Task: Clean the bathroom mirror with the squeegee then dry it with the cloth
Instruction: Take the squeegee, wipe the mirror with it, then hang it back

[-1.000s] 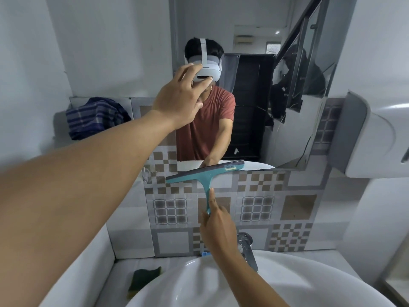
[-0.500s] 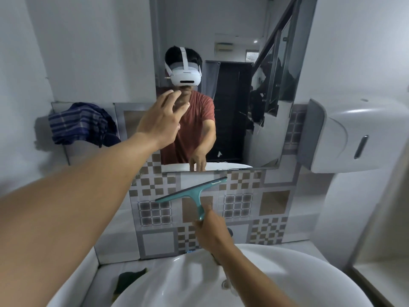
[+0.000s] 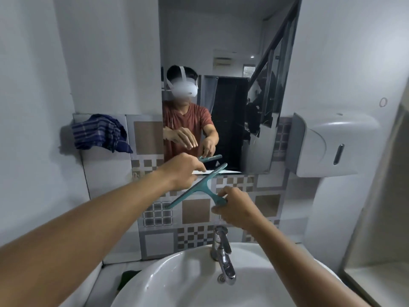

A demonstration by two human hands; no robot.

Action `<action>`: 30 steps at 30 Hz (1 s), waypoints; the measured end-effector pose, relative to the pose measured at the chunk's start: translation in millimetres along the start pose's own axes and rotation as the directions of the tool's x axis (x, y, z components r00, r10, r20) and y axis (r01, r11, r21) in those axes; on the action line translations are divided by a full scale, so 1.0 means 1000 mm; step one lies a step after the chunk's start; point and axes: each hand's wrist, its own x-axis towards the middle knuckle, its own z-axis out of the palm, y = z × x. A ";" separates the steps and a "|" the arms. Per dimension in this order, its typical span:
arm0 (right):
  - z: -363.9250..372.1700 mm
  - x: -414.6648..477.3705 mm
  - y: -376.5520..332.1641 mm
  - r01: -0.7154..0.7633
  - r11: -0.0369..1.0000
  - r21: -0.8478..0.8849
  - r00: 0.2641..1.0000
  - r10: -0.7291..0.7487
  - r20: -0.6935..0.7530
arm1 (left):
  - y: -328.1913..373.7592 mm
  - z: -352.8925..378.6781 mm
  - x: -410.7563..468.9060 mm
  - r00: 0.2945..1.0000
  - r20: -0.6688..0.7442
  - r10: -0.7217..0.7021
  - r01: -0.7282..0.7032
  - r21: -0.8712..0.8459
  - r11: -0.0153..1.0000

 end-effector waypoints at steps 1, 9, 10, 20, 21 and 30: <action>-0.011 -0.002 -0.004 0.002 1.000 -0.014 1.000 -0.002 0.010 | 0.007 0.003 -0.005 1.000 0.030 -0.002 0.003 -0.040 0.999; -0.071 -0.013 -0.034 0.122 0.980 -0.158 0.984 -0.099 0.148 | 0.032 0.002 -0.021 0.998 -0.007 0.067 -0.067 -0.124 0.990; -0.075 -0.013 -0.036 0.131 0.979 -0.157 0.983 -0.108 0.148 | 0.033 0.000 -0.022 0.998 -0.008 0.058 -0.059 -0.112 0.992; -0.109 -0.018 -0.053 0.104 0.964 0.243 0.986 -0.133 0.105 | 0.029 -0.017 -0.046 0.997 -0.003 -0.080 0.079 -0.128 0.989; -0.109 -0.019 -0.055 0.101 0.936 0.337 0.987 -0.136 0.082 | 0.027 -0.018 -0.048 0.994 0.012 -0.104 0.105 -0.162 0.981; -0.080 -0.009 -0.076 0.223 0.830 0.511 0.974 -0.167 -0.154 | 0.020 -0.023 -0.061 0.965 0.020 -0.261 0.234 -0.513 0.826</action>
